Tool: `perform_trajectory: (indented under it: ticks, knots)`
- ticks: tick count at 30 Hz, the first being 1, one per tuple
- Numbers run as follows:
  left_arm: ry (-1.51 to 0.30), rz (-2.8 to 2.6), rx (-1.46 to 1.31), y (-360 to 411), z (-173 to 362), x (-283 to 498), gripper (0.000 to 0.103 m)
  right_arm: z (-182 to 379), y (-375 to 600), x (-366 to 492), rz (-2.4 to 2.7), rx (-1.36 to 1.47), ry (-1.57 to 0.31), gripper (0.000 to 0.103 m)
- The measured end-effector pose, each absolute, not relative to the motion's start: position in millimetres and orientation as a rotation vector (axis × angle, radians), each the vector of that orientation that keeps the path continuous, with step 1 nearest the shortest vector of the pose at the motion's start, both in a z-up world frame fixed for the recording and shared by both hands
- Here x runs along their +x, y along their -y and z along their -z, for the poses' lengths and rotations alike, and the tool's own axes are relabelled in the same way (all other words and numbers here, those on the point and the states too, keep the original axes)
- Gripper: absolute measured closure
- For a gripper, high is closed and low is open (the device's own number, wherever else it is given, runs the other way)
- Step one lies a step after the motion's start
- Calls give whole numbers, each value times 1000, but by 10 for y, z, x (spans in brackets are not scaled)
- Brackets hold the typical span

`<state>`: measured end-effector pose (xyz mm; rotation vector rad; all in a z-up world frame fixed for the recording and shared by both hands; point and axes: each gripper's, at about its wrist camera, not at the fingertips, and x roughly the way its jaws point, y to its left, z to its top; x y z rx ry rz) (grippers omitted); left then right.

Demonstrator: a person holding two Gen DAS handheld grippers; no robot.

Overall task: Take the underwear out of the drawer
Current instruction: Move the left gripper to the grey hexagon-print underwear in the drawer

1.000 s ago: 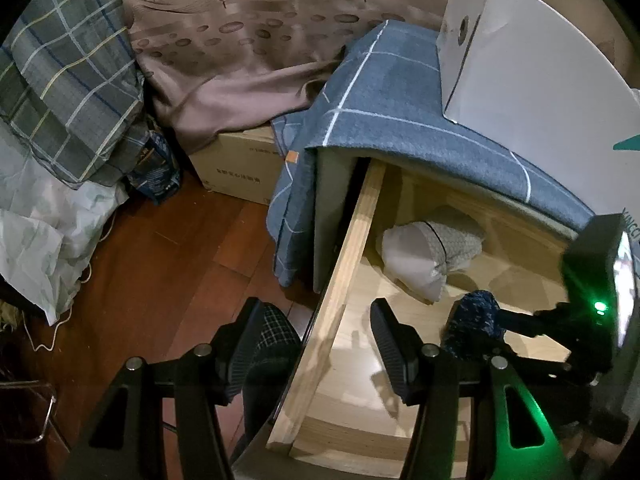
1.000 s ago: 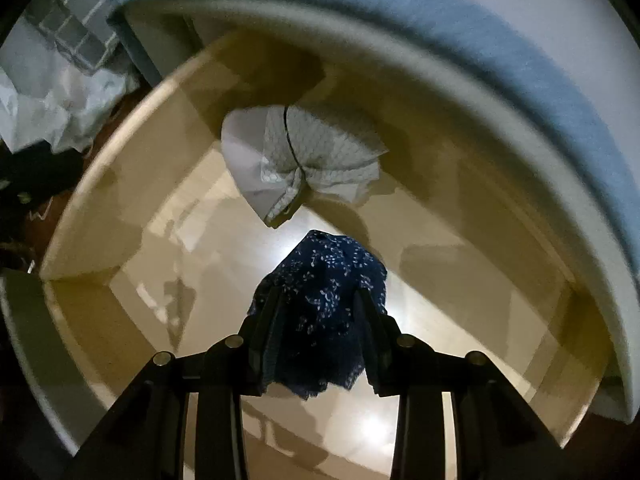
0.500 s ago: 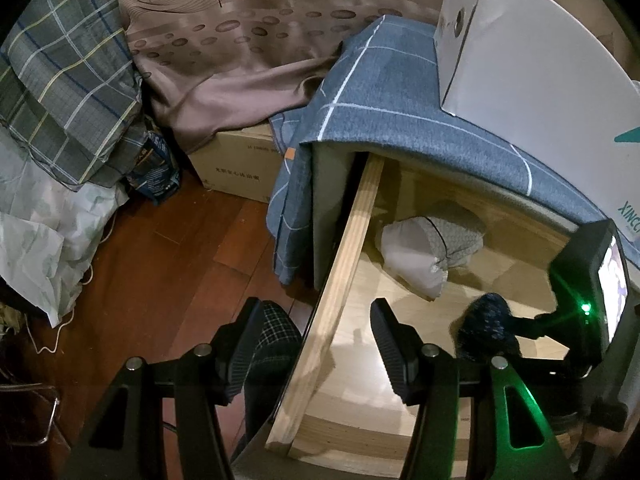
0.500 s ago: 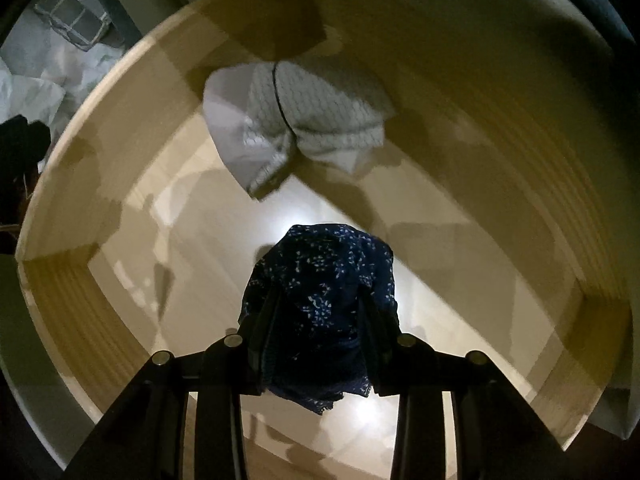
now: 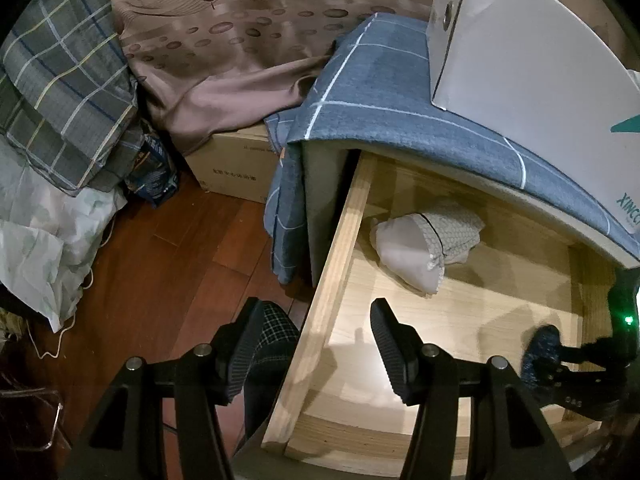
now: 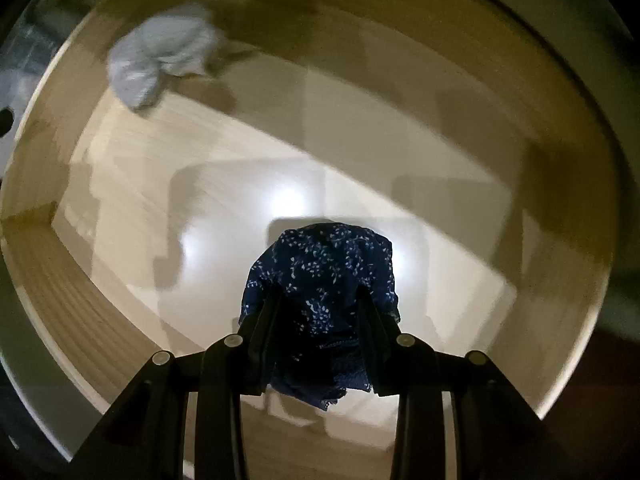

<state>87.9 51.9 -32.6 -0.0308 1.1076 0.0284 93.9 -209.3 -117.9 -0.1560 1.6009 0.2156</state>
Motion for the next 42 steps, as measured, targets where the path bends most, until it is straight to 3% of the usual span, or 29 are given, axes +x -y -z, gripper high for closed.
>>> perform_trajectory:
  ticks: [22, 28, 33, 42]
  knots:
    - [-1118, 50, 50, -338, 342, 897, 46, 1275, 2839, 590, 222, 220, -1729, 71]
    - [-1100, 185, 229, -37, 308, 923, 46, 1353, 2905, 497, 217, 198, -1726, 72]
    - [-967, 244, 543, 288, 308, 921, 46, 1327, 2927, 466, 203, 193, -1712, 72]
    - [-987, 292, 639, 552, 615, 1102, 46, 1317, 2880, 354, 196, 206, -1703, 72]
